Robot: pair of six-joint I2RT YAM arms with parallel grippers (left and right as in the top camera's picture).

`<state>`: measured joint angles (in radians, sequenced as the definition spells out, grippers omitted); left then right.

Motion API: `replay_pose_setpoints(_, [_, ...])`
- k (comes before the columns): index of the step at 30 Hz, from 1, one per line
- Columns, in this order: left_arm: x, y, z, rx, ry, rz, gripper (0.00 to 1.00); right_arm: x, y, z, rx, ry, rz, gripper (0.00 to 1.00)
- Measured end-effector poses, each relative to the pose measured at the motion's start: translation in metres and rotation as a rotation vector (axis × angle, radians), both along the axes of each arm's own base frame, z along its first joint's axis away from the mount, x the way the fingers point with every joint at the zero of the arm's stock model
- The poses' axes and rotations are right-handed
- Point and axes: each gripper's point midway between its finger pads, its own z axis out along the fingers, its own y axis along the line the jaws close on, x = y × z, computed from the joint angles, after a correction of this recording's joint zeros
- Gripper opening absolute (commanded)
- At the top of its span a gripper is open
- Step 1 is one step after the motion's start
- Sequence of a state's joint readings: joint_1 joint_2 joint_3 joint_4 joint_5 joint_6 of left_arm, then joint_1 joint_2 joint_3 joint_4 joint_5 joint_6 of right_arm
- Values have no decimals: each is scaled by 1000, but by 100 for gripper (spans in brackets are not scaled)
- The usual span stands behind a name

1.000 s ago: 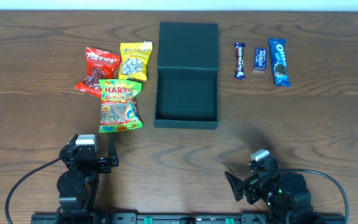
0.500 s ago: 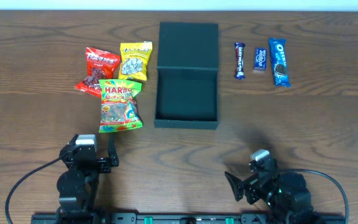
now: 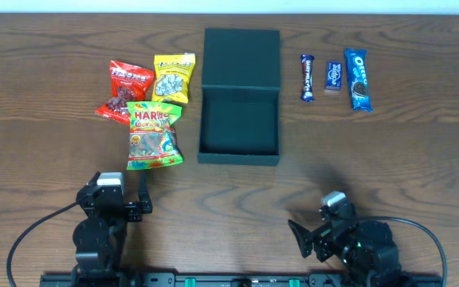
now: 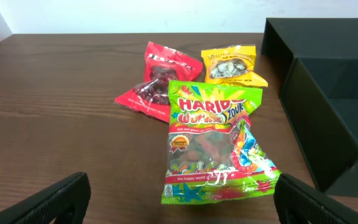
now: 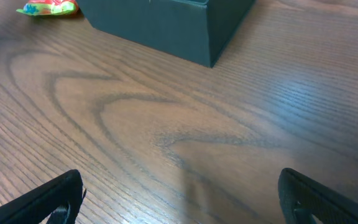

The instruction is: Pack container

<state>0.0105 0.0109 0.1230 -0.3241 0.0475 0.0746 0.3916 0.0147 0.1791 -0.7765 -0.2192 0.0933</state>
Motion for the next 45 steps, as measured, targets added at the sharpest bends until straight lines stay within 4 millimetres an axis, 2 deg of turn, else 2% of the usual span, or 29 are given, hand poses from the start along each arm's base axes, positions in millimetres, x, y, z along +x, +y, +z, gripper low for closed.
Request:
replay_pose_setpoints(14, [0, 0, 0, 0, 0, 0, 95, 0, 0, 0, 0, 0, 0, 99])
replay_pose_setpoints(18, [4, -2, 8, -16, -45, -6, 95, 0, 0, 0, 0, 0, 0, 99])
replay_pose_setpoints(21, [10, -9, 25, -81, -130, -33, 95, 0, 0, 0, 0, 0, 0, 99])
replay_pose_setpoints(27, [12, -14, 93, -165, -406, -70, 95, 0, 0, 0, 0, 0, 0, 99])
replay_pose_setpoints(30, [13, -15, 103, -172, -437, -73, 95, 0, 0, 0, 1, -1, 0, 99])
replay_pose_setpoints(34, [27, -15, 95, -163, -334, -69, 95, 0, 0, 0, 2, -3, 1, 99])
replay_pose_setpoints(37, [40, -16, 103, -147, -273, -72, 95, 0, 0, 0, 2, -4, 1, 99])
replay_pose_setpoints(40, [60, -16, 119, -135, -218, -75, 95, 0, 0, 0, 2, -4, 1, 99])
replay_pose_setpoints(45, [104, -17, 124, -136, -56, -69, 95, 0, 0, 0, 1, -3, 0, 99])
